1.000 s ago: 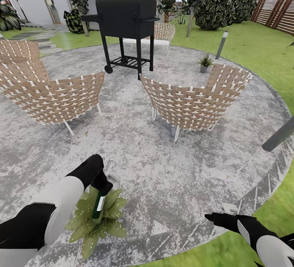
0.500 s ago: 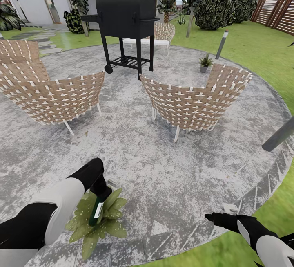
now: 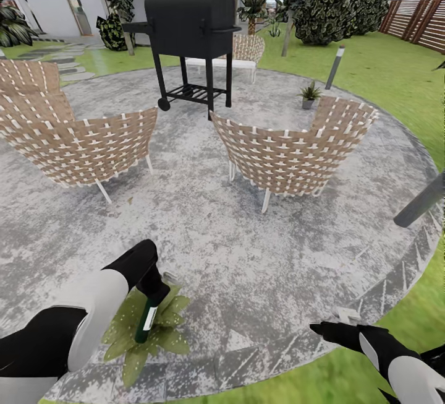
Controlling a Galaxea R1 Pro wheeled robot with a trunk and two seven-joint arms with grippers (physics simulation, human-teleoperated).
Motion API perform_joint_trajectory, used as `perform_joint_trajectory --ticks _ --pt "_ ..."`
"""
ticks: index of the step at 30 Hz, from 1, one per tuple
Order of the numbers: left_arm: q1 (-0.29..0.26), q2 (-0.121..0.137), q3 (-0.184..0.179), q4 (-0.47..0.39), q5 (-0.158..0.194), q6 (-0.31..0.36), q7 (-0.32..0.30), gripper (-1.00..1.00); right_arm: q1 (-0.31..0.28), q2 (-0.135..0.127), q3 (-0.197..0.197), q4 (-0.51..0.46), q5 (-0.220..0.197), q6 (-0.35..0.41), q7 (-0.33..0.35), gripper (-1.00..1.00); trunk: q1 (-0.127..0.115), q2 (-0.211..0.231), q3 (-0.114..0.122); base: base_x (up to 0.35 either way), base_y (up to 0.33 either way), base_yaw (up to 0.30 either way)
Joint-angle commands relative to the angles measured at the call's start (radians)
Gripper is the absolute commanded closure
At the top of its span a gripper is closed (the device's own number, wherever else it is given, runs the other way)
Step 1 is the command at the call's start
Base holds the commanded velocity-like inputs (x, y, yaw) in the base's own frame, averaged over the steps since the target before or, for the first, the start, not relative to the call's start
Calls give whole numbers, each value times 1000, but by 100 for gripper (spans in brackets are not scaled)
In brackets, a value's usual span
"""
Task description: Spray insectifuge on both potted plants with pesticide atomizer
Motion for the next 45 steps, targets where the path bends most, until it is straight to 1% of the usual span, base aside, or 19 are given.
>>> perform_joint_trajectory --ticks 1,6,9,27,37,43,45 --pt "0 0 -5 -2 -6 4 -9 100 0 1 -9 -2 9 5 6 -100 -1 0 -1 -254 -182 0" --pt "-1 0 -4 -4 -5 4 -9 100 0 1 -9 -2 9 5 6 -100 -1 0 -1 -282 -92 0" --pt "-1 0 -3 -5 -5 4 -8 100 0 1 -9 -2 9 5 6 -100 -1 0 -1 -297 92 0" --pt "-1 1 -4 -6 -5 5 -9 100 0 1 -9 -2 9 5 6 -100 -1 0 -1 -243 211 0" --pt "-1 2 -4 -6 -6 4 -8 100 0 0 -9 -2 8 4 6 -100 -1 0 -1 -109 36 5" --pt "0 5 -4 -5 -6 4 -8 100 0 0 -9 -2 9 4 5 -100 -1 0 -1 -8 0 187" --pt "1 12 -4 -5 -6 4 -8 100 0 0 -9 -2 9 4 5 -100 -1 0 -1 -1 0 247"
